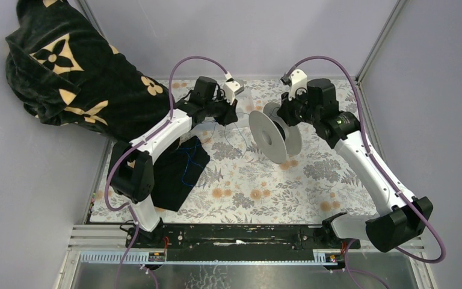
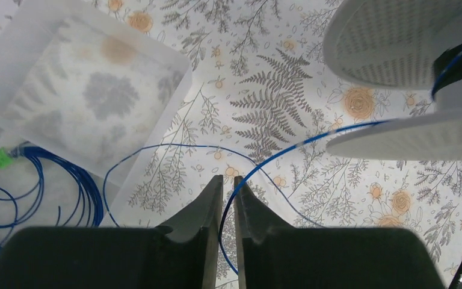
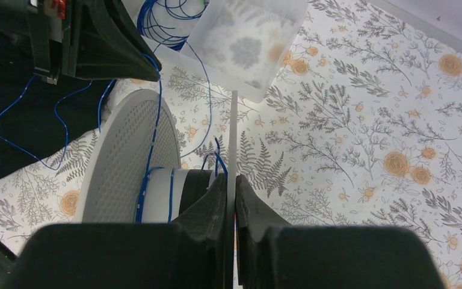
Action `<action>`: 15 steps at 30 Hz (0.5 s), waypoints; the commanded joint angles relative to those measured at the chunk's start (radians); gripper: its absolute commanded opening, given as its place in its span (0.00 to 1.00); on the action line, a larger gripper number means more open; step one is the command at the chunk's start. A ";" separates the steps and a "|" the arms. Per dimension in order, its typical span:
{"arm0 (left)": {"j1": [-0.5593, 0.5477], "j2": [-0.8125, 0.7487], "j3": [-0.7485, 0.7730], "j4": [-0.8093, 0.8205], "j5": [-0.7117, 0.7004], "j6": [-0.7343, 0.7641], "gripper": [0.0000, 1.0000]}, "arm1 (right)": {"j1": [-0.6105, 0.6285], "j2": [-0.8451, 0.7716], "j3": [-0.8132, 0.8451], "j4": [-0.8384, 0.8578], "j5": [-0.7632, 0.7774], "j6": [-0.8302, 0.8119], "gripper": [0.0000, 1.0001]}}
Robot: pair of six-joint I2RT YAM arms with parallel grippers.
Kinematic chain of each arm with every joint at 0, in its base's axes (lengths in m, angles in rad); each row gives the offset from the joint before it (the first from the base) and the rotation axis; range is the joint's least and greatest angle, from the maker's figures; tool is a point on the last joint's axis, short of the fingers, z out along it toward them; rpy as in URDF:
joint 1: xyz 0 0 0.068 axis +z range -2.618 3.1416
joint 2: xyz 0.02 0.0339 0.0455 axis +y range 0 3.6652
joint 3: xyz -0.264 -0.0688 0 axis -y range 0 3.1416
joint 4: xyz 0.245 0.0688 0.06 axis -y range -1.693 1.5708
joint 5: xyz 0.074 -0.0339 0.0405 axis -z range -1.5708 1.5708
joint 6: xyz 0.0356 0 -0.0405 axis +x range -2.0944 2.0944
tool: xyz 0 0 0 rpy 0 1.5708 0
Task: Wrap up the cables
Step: Wrap the cable around the cable reel.
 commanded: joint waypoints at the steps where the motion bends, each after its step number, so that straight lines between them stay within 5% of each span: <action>1: 0.019 -0.043 -0.049 0.100 0.044 -0.038 0.19 | -0.013 -0.039 0.088 0.031 -0.020 0.005 0.00; 7: 0.023 -0.029 -0.086 0.129 0.082 -0.057 0.11 | -0.028 -0.033 0.129 0.020 -0.036 0.030 0.00; 15: 0.023 -0.019 -0.129 0.183 0.117 -0.094 0.16 | -0.050 0.008 0.235 -0.010 0.003 0.110 0.00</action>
